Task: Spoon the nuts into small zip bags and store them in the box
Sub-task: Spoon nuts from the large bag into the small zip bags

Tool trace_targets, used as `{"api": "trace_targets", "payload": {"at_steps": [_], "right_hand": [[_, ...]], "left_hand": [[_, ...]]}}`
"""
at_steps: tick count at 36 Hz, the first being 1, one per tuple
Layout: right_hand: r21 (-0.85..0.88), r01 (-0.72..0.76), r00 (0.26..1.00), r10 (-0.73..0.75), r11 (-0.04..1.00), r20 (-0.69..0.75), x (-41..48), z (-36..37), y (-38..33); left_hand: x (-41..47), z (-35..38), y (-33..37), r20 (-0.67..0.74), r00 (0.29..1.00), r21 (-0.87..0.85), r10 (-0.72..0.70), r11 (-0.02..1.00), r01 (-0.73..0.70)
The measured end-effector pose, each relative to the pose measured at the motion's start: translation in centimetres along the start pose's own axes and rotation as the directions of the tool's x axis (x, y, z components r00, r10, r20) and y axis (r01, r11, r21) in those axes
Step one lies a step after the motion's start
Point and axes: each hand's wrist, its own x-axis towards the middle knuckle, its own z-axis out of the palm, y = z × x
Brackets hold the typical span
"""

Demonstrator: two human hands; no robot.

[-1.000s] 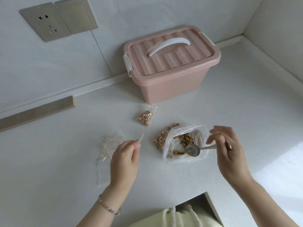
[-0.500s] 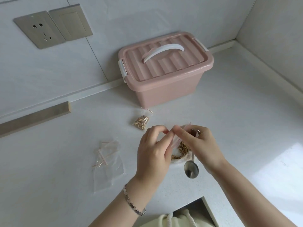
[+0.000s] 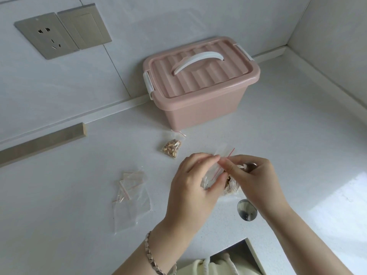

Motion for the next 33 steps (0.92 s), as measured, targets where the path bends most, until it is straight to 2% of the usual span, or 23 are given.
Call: {"api": "trace_targets", "payload": {"at_steps": [9, 14, 20, 25, 29, 33], "right_hand": [[-0.002, 0.036, 0.992, -0.035, 0.999, 0.123, -1.0, -0.6, -1.2], [-0.025, -0.014, 0.992, 0.017, 1.0, 0.124, -1.1, -0.6, -0.9], [-0.019, 0.033, 0.983, -0.029, 0.999, 0.184, -1.5, -1.0, -0.9], [-0.093, 0.105, 0.975, -0.084, 0.99, 0.207, -1.6, -1.1, -0.6], [-0.046, 0.069, 0.972, -0.057, 0.997, 0.228, -1.6, -1.2, -0.7], [-0.117, 0.116, 0.97, -0.087, 0.986, 0.225, -1.6, -1.3, -0.5]], "left_hand": [[-0.2, -0.2, 0.8, 0.033, 0.973, -0.207, -0.228, 0.951, 0.23], [0.0, -0.4, 1.2, 0.083, 0.933, -0.281, -0.351, 0.89, 0.36], [0.6, -1.0, 2.0, 0.216, 0.839, -0.479, -0.499, 0.695, 0.537], [0.8, -1.2, 1.8, 0.302, 0.778, -0.515, -0.55, 0.593, 0.619], [0.7, -1.5, 1.4, 0.371, 0.743, -0.546, -0.557, 0.516, 0.66], [0.6, -1.8, 1.2, 0.408, 0.73, -0.519, -0.548, 0.519, 0.679]]}}
